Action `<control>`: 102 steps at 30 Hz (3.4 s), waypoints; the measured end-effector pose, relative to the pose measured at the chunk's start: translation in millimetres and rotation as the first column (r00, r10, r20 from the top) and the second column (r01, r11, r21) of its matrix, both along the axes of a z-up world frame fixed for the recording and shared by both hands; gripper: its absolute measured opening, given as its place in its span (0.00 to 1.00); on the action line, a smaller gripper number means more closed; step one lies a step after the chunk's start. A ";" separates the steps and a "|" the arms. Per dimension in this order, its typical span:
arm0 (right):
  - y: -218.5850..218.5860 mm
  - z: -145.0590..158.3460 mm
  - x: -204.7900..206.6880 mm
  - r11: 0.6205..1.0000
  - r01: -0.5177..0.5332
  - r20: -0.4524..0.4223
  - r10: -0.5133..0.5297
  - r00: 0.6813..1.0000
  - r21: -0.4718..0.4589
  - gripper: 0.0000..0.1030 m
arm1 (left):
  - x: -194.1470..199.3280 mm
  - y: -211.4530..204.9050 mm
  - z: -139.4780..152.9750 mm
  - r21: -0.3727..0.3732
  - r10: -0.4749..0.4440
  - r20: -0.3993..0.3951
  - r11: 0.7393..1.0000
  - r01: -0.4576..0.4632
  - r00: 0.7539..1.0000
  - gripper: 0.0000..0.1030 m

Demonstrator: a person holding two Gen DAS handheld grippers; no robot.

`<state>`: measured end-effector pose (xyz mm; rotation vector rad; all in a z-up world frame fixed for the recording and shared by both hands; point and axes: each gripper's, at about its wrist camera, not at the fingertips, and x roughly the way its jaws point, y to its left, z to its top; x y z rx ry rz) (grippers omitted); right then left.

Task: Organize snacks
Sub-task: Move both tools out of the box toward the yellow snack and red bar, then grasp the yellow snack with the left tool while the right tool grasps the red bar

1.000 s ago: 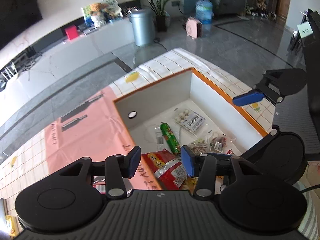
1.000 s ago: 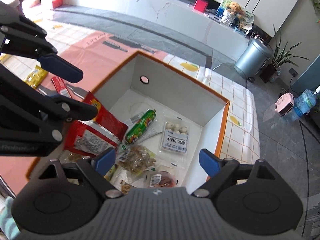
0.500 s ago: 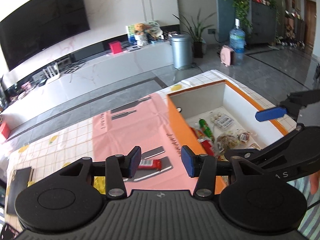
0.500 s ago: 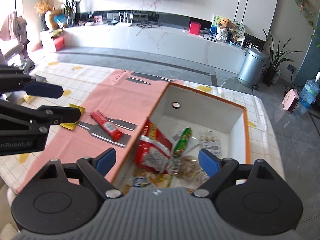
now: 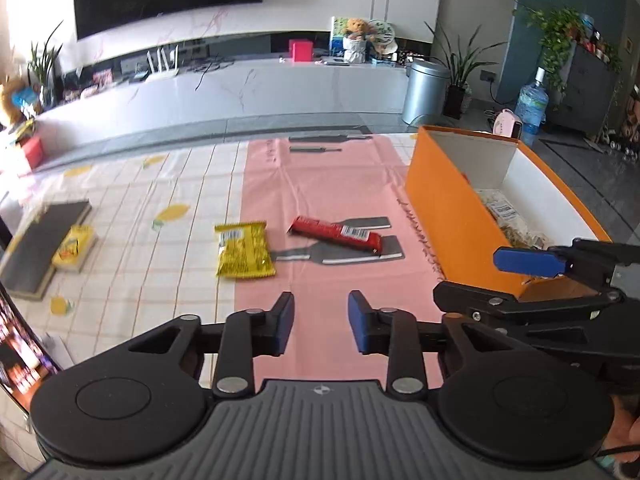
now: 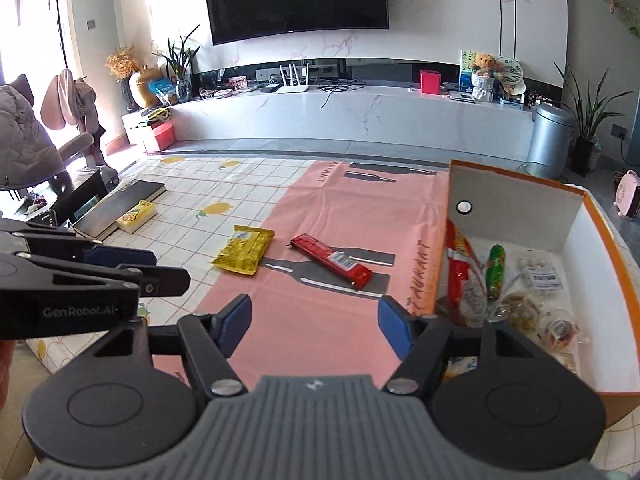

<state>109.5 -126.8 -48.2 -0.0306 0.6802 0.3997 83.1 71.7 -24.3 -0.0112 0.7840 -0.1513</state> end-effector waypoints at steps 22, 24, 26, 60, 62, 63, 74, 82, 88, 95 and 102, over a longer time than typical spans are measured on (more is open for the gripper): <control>57.7 -91.3 115.2 0.983 0.046 -0.031 -0.052 0.998 -0.179 0.77 | 88.4 51.9 -73.6 -0.124 0.170 -0.040 0.977 -0.173 0.985 0.75; 60.5 -97.1 129.0 0.980 0.067 -0.025 -0.073 0.997 -0.187 0.78 | 99.5 52.9 -78.0 -0.121 0.180 -0.039 0.976 -0.183 0.983 0.78; 61.7 -100.1 141.1 0.981 0.077 -0.025 -0.083 0.996 -0.180 0.80 | 109.7 52.8 -82.8 -0.106 0.185 -0.035 0.976 -0.188 0.982 0.82; 91.4 -110.6 104.8 0.981 -0.071 -0.113 0.051 0.992 -0.182 0.34 | 91.4 61.8 -99.8 -0.077 0.189 -0.112 0.977 -0.199 0.976 0.59; 92.5 -109.5 100.8 0.982 -0.087 -0.109 0.070 0.992 -0.167 0.37 | 86.0 62.3 -100.1 -0.074 0.182 -0.115 0.979 -0.192 0.976 0.59; 92.4 -108.4 100.3 0.983 -0.088 -0.096 0.073 0.993 -0.161 0.44 | 84.0 62.4 -100.4 -0.070 0.182 -0.114 0.979 -0.190 0.977 0.59; 100.8 -111.9 126.8 0.981 -0.157 -0.022 0.155 0.988 -0.115 0.52 | 90.3 72.4 -100.5 -0.120 0.244 -0.126 0.959 -0.258 0.962 0.79; 99.3 -118.3 130.7 0.982 -0.173 -0.054 0.169 0.984 -0.079 0.38 | 95.2 60.5 -102.4 -0.069 0.226 -0.117 0.970 -0.235 0.967 0.80; 98.2 -117.0 128.6 0.983 -0.161 -0.061 0.156 0.986 -0.089 0.21 | 97.4 56.5 -102.3 -0.040 0.233 -0.108 0.970 -0.238 0.967 0.64; 91.1 -112.7 124.9 0.990 -0.119 -0.081 0.112 0.990 -0.082 0.21 | 90.8 57.1 -97.5 -0.063 0.243 -0.101 0.966 -0.250 0.965 0.57; 85.9 -101.6 109.7 0.986 -0.116 -0.090 0.106 0.990 -0.116 0.20 | 75.3 53.5 -79.0 -0.090 0.253 -0.089 0.961 -0.261 0.963 0.57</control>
